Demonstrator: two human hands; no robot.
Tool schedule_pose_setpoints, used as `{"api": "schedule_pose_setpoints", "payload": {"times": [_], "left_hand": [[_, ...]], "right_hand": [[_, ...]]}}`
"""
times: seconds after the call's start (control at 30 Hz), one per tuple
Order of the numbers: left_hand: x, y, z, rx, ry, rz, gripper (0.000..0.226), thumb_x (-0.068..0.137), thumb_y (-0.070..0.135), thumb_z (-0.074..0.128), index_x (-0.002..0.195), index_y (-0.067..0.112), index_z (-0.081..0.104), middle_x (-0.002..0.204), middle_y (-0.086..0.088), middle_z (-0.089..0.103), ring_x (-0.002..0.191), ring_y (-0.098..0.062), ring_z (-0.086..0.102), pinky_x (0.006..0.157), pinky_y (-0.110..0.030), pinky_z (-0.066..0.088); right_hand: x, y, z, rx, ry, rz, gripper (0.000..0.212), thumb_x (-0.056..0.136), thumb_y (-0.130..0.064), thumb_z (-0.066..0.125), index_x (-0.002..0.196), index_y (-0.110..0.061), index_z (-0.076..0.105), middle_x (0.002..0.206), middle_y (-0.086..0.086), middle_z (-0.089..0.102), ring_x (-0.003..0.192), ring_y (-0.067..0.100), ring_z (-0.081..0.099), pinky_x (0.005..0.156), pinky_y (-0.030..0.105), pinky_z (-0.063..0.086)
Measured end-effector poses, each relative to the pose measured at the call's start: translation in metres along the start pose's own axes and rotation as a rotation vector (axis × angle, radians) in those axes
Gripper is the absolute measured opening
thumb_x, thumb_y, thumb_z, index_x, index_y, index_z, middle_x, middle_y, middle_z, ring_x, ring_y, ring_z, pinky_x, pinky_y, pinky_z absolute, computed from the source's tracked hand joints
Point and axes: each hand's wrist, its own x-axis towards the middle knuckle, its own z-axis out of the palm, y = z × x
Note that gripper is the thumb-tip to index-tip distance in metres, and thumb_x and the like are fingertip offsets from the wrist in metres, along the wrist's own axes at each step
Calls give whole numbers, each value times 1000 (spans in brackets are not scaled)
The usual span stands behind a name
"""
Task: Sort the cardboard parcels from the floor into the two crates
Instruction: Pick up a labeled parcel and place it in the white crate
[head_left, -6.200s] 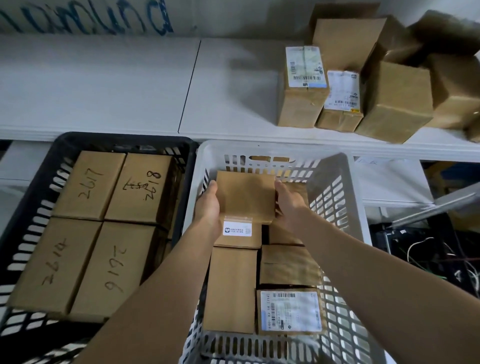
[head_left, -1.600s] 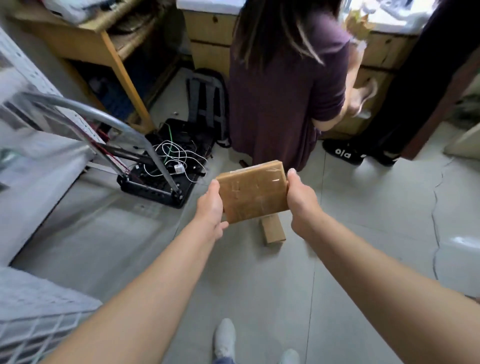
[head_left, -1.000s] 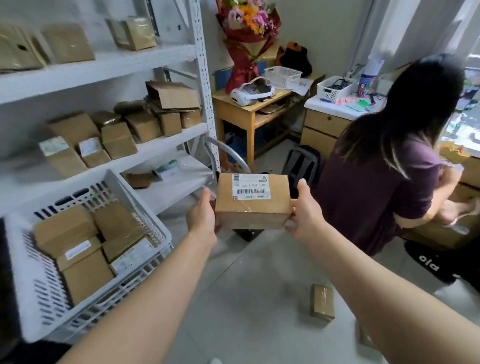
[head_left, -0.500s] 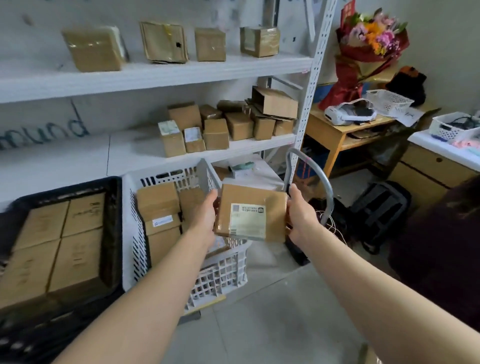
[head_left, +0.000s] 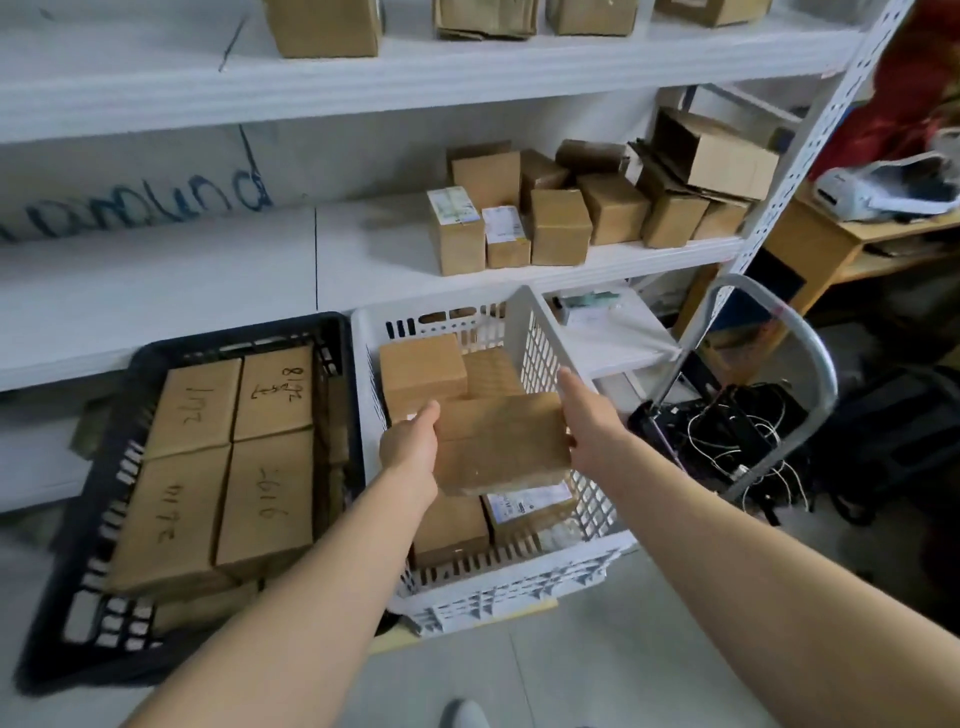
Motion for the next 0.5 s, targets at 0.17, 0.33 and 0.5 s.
{"api": "schedule_pose_setpoints", "payload": {"times": [0.17,0.33,0.5], "left_hand": [[31,-10,-11,-12,75,-57,25,86,33,67,88,9,60,109,-12,66,102,-33,62,96,-48,49],[51,-24,-14,26,187,-138,27,89,16,63,112,2,62,107,-14,65,97,-29,62,80,-32,48],[70,-30,-6,104,252,-133,32,93,17,57,122,2,57,125,-17,58,114,-32,56,96,-39,49]], "right_hand": [[30,19,21,-107,-23,78,48,86,-52,56,105,-9,58,94,6,56,83,21,56,80,34,49],[56,36,40,-164,-97,118,51,92,-45,51,127,-9,54,117,14,62,94,23,58,94,42,49],[98,54,57,-182,-80,198,74,71,-60,58,122,-7,56,117,11,60,105,32,58,97,49,47]]}}
